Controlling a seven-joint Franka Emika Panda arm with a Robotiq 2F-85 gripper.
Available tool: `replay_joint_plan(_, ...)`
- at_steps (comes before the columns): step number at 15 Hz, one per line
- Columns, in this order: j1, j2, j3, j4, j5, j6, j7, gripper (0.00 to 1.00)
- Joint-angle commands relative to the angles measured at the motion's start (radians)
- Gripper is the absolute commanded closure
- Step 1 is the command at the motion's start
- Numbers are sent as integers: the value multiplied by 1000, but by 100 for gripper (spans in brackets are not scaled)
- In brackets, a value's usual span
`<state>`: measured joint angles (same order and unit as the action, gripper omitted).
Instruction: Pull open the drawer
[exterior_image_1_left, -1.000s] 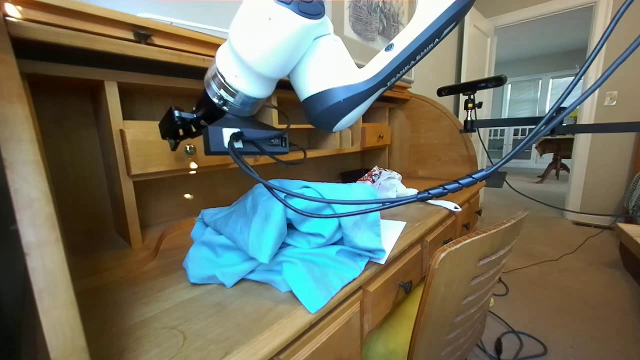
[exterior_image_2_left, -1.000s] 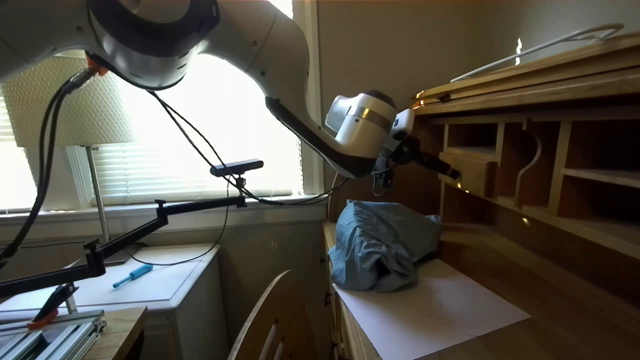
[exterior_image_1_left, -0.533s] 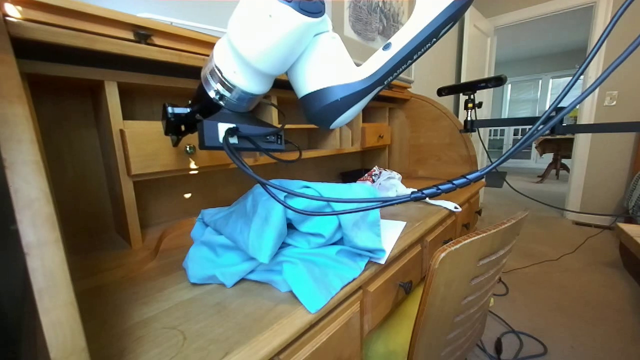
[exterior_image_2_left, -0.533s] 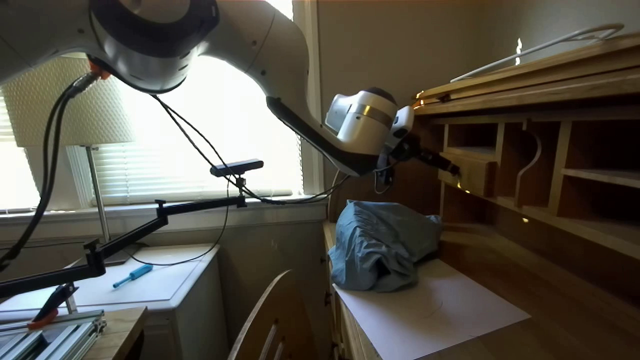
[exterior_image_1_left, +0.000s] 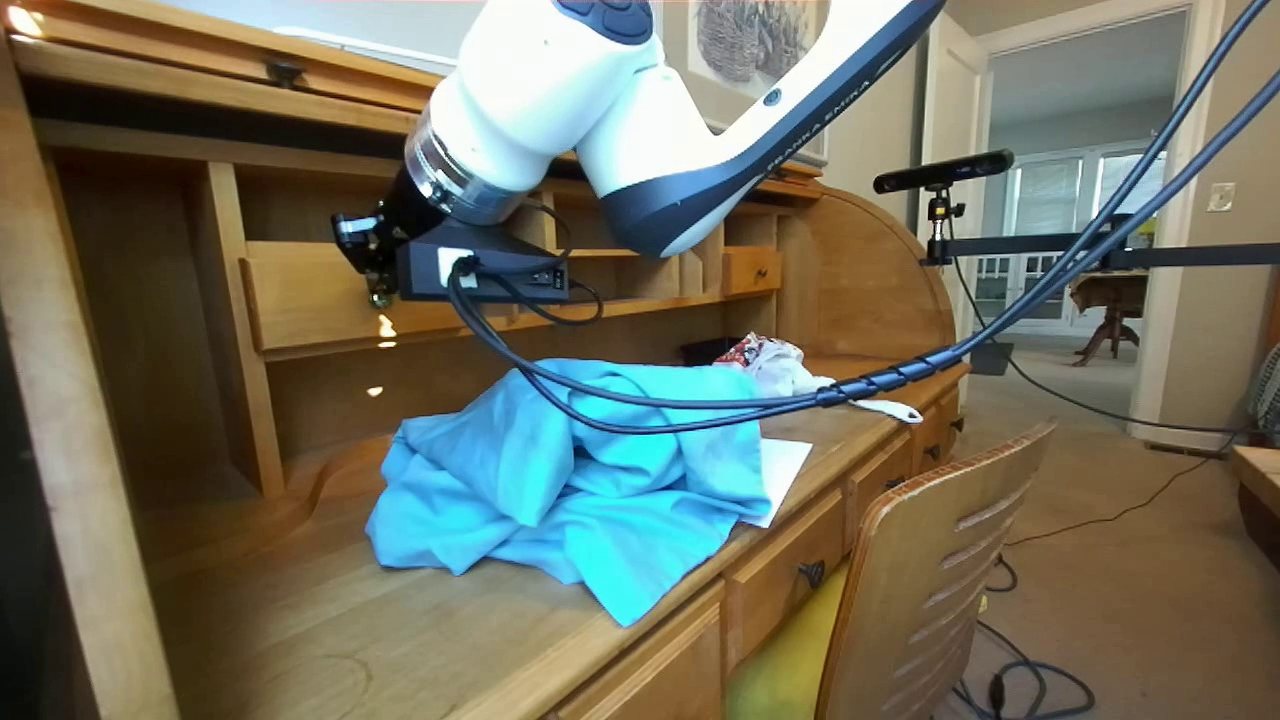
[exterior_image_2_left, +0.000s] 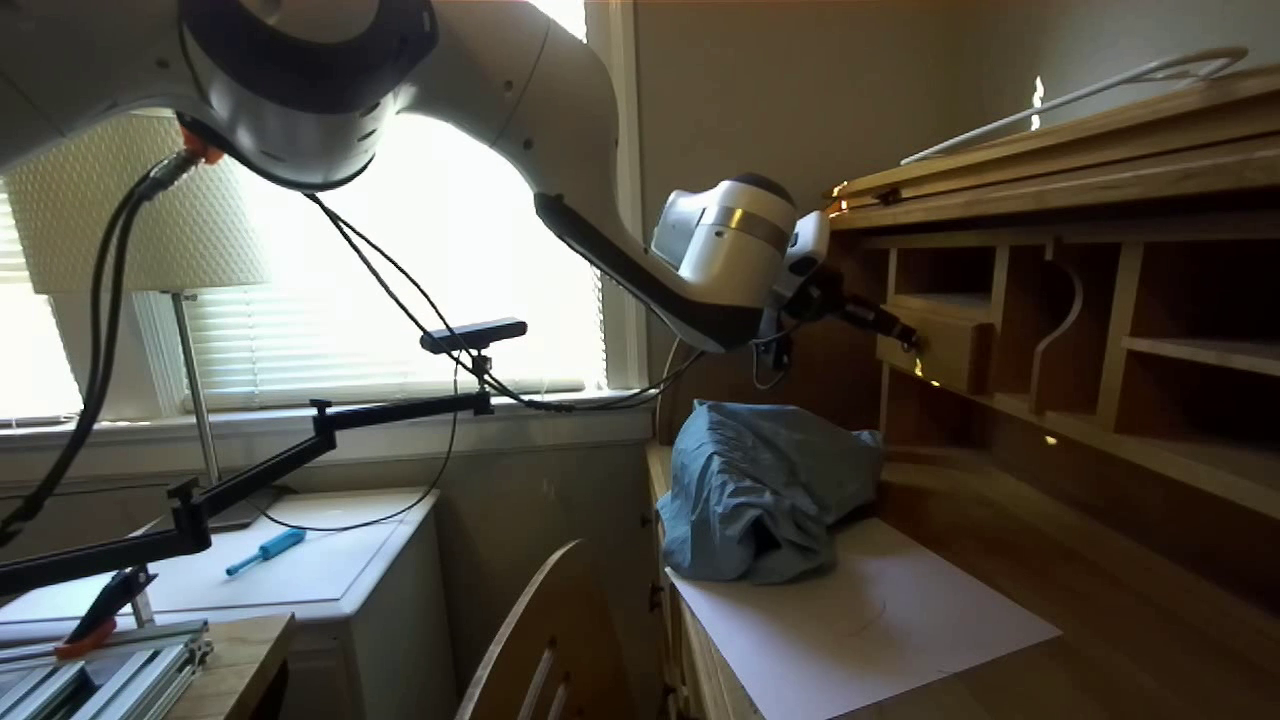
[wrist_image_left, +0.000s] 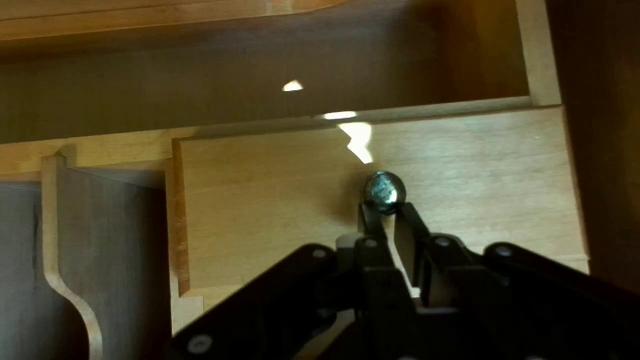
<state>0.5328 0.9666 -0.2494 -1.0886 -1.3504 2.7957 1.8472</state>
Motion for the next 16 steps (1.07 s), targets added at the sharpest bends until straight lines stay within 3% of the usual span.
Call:
replay_joint_plan(1,8,28,-24,38,-34,21,51,78)
replay_joint_plan(2,9,28,-26,37,-33,19,52,74)
replay_joint_plan(4,10,28,-27,33,-30,16,49,75)
replay_joint_plan(6,12,30,-31,32,-30,16,50,62)
replay_joint_plan(10,13,41,-36,38,-30,19,52,55)
replay_joint_plan(14,13,50,-37,43,-29,22,52,64)
replay_joint_plan(15,13,54,-39,47,-32,22,55,79)
replay_joint_plan(16,14,56,-41,50,-34,23,56,83)
